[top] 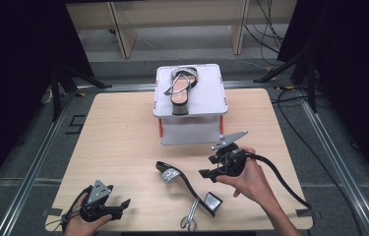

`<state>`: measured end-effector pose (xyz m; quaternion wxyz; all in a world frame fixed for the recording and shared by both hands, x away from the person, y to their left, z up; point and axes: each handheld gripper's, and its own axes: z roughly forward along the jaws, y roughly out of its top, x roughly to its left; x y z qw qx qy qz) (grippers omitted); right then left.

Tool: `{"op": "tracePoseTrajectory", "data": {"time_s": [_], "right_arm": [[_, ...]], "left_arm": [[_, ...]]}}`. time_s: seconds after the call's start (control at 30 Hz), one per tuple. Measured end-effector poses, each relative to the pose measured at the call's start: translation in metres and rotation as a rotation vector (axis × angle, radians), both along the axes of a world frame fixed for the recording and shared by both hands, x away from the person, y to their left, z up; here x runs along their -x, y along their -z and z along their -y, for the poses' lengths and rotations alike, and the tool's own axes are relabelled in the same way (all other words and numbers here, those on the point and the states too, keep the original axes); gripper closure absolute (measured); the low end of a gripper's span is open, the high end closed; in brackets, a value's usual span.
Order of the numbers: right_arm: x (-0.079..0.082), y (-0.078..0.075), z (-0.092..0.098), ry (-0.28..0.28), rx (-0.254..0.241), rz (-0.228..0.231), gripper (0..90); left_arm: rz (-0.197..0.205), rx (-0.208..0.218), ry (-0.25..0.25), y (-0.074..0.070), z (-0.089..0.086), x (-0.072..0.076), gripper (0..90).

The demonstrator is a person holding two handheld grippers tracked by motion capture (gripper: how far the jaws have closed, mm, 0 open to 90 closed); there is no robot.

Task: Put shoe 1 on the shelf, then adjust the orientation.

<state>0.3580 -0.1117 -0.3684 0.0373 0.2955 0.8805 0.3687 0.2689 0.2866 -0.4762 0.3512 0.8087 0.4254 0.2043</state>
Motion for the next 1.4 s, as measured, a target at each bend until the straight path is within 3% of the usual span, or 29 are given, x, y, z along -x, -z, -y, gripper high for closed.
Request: {"op": "tracePoseTrajectory", "data": {"time_s": [0.03, 0.1, 0.17, 0.23, 0.3, 0.33, 0.4, 0.6, 0.7, 0.77, 0.8, 0.87, 0.9, 0.97, 1.03, 1.1, 1.17, 1.2, 1.23, 1.27, 1.3, 1.4], "right_arm": [[0.001, 0.002, 0.000, 0.011, -0.001, -0.020, 39.4], [0.003, 0.008, -0.001, -0.014, 0.052, -0.019, 39.0], [0.006, 0.015, -0.004, -0.019, 0.047, -0.024, 38.8], [0.008, 0.024, -0.009, -0.031, 0.056, -0.047, 38.2], [0.011, 0.030, -0.014, -0.040, 0.069, -0.066, 37.5], [0.012, 0.034, -0.016, -0.048, 0.068, -0.081, 37.4], [0.014, 0.036, -0.021, -0.053, 0.065, -0.094, 37.4], [0.018, 0.035, -0.031, -0.086, 0.074, -0.047, 39.9], [0.017, 0.037, -0.034, -0.080, 0.046, -0.060, 39.9], [0.018, 0.037, -0.035, -0.043, 0.056, -0.089, 38.9], [0.015, 0.038, -0.036, -0.073, 0.046, -0.067, 38.8], [0.015, 0.039, -0.038, -0.070, 0.030, -0.080, 38.1], [0.017, 0.040, -0.041, -0.064, 0.044, -0.094, 36.7], [0.019, 0.040, -0.048, -0.084, 0.091, -0.033, 36.2], [0.019, 0.040, -0.053, -0.093, 0.114, -0.034, 36.3], [0.019, 0.041, -0.056, -0.074, 0.144, -0.046, 41.0], [0.017, 0.047, -0.058, -0.099, 0.186, 0.000, 48.8], [0.016, 0.048, -0.059, -0.100, 0.193, -0.004, 52.1], [0.017, 0.050, -0.059, -0.106, 0.185, -0.032, 59.1], [0.016, 0.051, -0.059, -0.129, 0.170, -0.057, 61.5], [0.015, 0.051, -0.058, -0.119, 0.166, -0.076, 62.1], [0.009, 0.049, -0.052, -0.111, 0.143, -0.084, 64.7]], "left_arm": [[-0.004, 0.010, 0.001, 0.001, 0.001, -0.001, 19.9], [-0.003, -0.001, 0.003, 0.000, 0.000, -0.001, 19.9], [-0.004, 0.019, -0.001, 0.000, 0.002, -0.002, 19.9], [-0.002, -0.001, 0.009, 0.000, 0.002, -0.002, 19.9], [0.002, 0.029, 0.005, 0.000, 0.004, -0.001, 19.9], [0.006, 0.000, 0.014, -0.001, 0.002, -0.002, 19.9], [0.005, -0.003, 0.013, -0.001, 0.001, -0.002, 19.9], [0.007, 0.002, 0.012, 0.000, 0.002, -0.002, 19.9], [0.004, 0.018, 0.006, 0.000, 0.003, -0.002, 19.9], [0.002, 0.001, 0.015, 0.000, 0.001, -0.002, 19.9], [0.001, 0.002, 0.015, 0.000, 0.001, -0.002, 19.9], [0.010, -0.005, 0.020, 0.000, 0.001, -0.002, 19.9], [0.010, -0.005, 0.019, 0.000, 0.001, -0.002, 19.9], [0.008, -0.006, 0.021, 0.000, 0.001, -0.002, 19.9], [0.010, -0.004, 0.020, 0.000, 0.001, -0.002, 19.9], [0.008, -0.005, 0.021, 0.000, 0.001, -0.002, 19.9], [0.006, -0.005, 0.021, 0.000, 0.001, -0.002, 19.9], [0.000, 0.004, 0.016, 0.000, 0.002, -0.002, 19.9], [0.002, 0.003, 0.016, 0.000, 0.002, -0.002, 19.9], [0.005, 0.001, 0.019, 0.000, 0.001, -0.002, 19.8], [0.010, -0.004, 0.020, 0.000, 0.001, -0.002, 19.9], [0.008, -0.003, 0.021, 0.000, 0.001, -0.002, 19.9]]}}
